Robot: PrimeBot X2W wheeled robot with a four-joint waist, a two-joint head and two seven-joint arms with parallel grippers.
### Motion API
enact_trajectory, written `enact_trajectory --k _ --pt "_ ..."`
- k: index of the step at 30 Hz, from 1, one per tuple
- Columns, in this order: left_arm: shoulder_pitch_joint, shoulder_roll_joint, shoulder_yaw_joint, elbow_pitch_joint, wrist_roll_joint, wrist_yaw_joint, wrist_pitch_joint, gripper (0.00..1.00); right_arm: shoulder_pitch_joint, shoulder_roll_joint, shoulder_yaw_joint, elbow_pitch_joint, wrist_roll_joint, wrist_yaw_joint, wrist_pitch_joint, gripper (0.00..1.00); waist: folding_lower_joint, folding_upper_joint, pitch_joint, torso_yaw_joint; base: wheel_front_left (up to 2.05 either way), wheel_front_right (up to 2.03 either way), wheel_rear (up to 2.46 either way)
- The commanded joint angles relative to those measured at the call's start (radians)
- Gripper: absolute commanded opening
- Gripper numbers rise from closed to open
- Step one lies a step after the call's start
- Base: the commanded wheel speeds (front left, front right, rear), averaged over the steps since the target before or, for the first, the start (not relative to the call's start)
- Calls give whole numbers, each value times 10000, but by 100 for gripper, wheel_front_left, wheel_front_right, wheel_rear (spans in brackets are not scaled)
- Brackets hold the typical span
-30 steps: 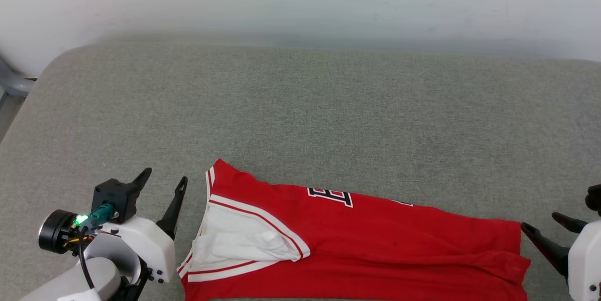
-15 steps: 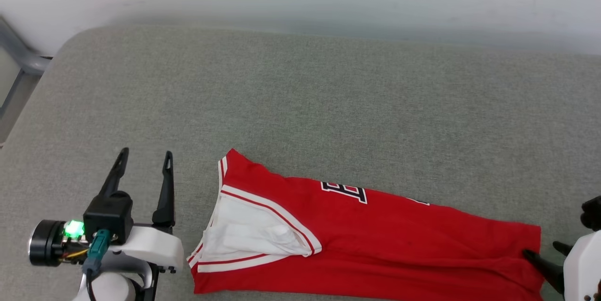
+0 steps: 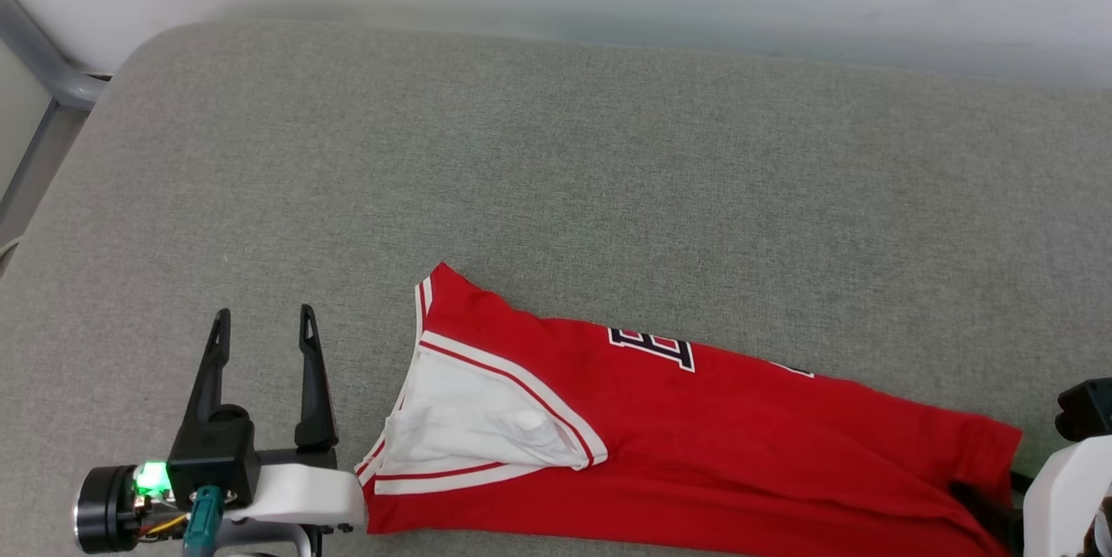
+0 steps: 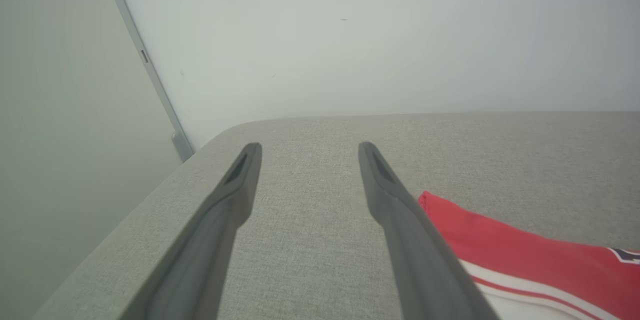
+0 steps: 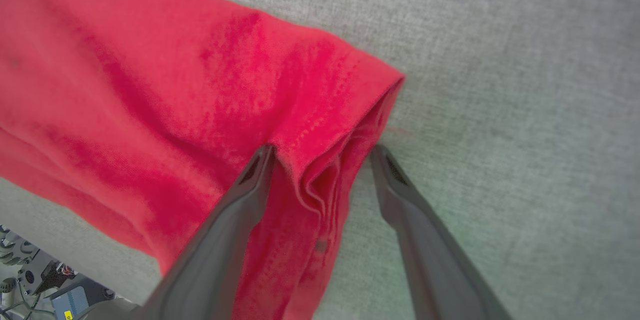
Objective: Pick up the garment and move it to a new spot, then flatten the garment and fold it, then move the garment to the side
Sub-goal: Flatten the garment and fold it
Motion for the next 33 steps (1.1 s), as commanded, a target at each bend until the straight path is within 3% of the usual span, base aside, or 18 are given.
enact_trajectory --k 1,4,5,6,7,12,19,26,33 --pt "152 -124 128 -13 180 -115 -72 100 153 319 324 253 91 -2 26 100 0 -1 17 6 0 0 0" --pt "361 -670 602 -44 614 -433 -72 100 167 435 613 461 180 12 -46 100 0 -1 60 22 0 0 0" --pt "414 -819 761 -45 752 -549 -72 100 166 437 694 491 202 14 -101 92 0 -1 68 20 0 0 0" --pt "468 -962 884 -36 890 -666 -72 100 143 426 762 520 225 15 -122 37 0 -1 74 17 0 0 0" --pt "515 -1123 1004 -19 992 -767 -72 100 107 406 807 526 268 17 -203 1 0 -1 79 15 0 0 0" --pt "695 -1706 1575 21 1460 -1260 -73 100 -199 85 571 627 393 -9 -637 0 0 -1 52 -31 0 0 0" --pt "751 -2136 2007 6 2044 -1837 -73 100 -657 -498 -697 824 485 -12 -1108 0 0 -1 -5 -52 0 0 0" --pt "812 -2346 2150 11 2354 -2140 -73 100 -737 -908 -1973 1307 215 -9 -1015 0 0 -1 -42 -62 0 0 0" --pt "816 -2375 2173 160 2579 -2257 -73 100 -544 -809 -2623 1510 83 -9 -658 0 0 -1 -142 -96 0 0 0"
